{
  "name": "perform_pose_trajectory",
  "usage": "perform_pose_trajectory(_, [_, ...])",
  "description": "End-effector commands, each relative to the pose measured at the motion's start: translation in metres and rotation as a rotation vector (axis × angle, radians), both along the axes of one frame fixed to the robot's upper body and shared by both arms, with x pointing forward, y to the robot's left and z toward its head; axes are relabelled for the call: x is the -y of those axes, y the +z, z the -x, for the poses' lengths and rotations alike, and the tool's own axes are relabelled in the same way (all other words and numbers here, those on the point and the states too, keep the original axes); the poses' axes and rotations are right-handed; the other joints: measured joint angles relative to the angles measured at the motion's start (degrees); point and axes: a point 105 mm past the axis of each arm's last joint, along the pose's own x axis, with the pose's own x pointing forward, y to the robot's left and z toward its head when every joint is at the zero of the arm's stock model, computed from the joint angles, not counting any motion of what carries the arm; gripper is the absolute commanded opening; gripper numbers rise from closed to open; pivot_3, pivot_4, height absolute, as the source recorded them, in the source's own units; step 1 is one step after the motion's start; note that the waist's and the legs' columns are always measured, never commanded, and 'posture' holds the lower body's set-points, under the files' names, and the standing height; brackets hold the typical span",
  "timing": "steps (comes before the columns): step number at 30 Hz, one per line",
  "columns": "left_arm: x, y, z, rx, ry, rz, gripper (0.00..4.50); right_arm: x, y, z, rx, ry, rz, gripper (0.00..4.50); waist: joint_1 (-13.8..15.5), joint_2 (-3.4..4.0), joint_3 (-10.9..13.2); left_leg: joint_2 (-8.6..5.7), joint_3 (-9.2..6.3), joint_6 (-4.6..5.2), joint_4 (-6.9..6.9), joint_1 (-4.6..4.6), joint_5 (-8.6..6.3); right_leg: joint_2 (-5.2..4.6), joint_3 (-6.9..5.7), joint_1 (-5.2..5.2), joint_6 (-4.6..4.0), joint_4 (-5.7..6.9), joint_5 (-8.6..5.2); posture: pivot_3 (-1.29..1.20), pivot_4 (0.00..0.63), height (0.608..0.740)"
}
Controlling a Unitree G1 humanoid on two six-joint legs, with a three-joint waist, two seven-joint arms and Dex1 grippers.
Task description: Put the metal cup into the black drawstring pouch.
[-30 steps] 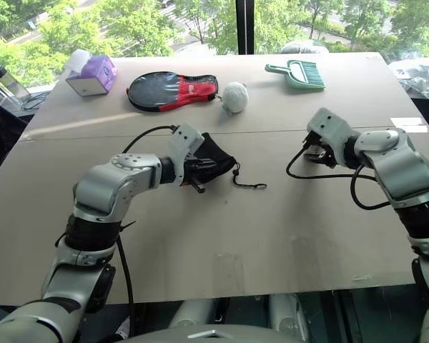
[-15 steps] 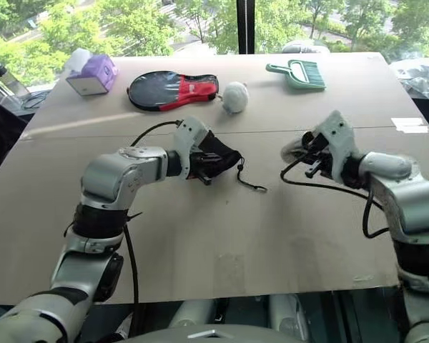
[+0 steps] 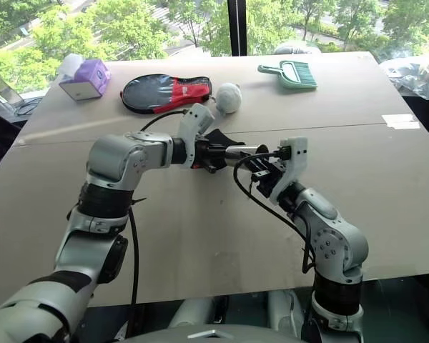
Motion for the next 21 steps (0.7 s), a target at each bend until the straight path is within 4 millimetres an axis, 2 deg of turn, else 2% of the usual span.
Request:
perform_pose_trajectory(1, [0.01,0.013,0.002,0.028,-0.031,0.025,0.0,-0.009,0.006,-0.002,0.04,0.034,-0.052,0.03,-0.01,0.0,0.0,0.0,0.0,0.0,0.0,0.0,0.0,0.01,0.0,-0.01,0.0,0.01,0.0,0.0,0.15,0.74])
perform_pose_trajectory(11, [0.013,0.002,0.01,-0.03,-0.02,0.039,0.0,-0.014,-0.024,-0.021,-0.071,0.0,-0.112,0.03,-0.07,0.0,0.0,0.01,0.02,0.0,0.0,0.0,0.0,0.01,0.02,-0.02,0.0,0.05,0.0,0.0,0.15,0.74])
perform_pose_trajectory(16, [0.01,-0.001,0.011,-0.027,-0.014,0.018,0.0,-0.026,-0.034,-0.025,-0.073,0.014,-0.037,0.03,-0.62,0.02,-0.02,0.02,0.08,-0.01,-0.01,0.1,0.0,0.01,0.08,0.0,0.0,0.09,0.0,0.0,0.15,0.74])
perform_pose_trajectory(21, [0.008,0.007,0.013,-0.013,-0.012,0.016,0.0,-0.037,-0.042,-0.028,-0.042,0.021,0.069,0.03,-1.36,0.02,-0.04,0.04,0.12,-0.02,-0.02,0.23,0.01,0.03,0.12,0.07,0.0,0.13,0.0,0.0,0.15,0.74])
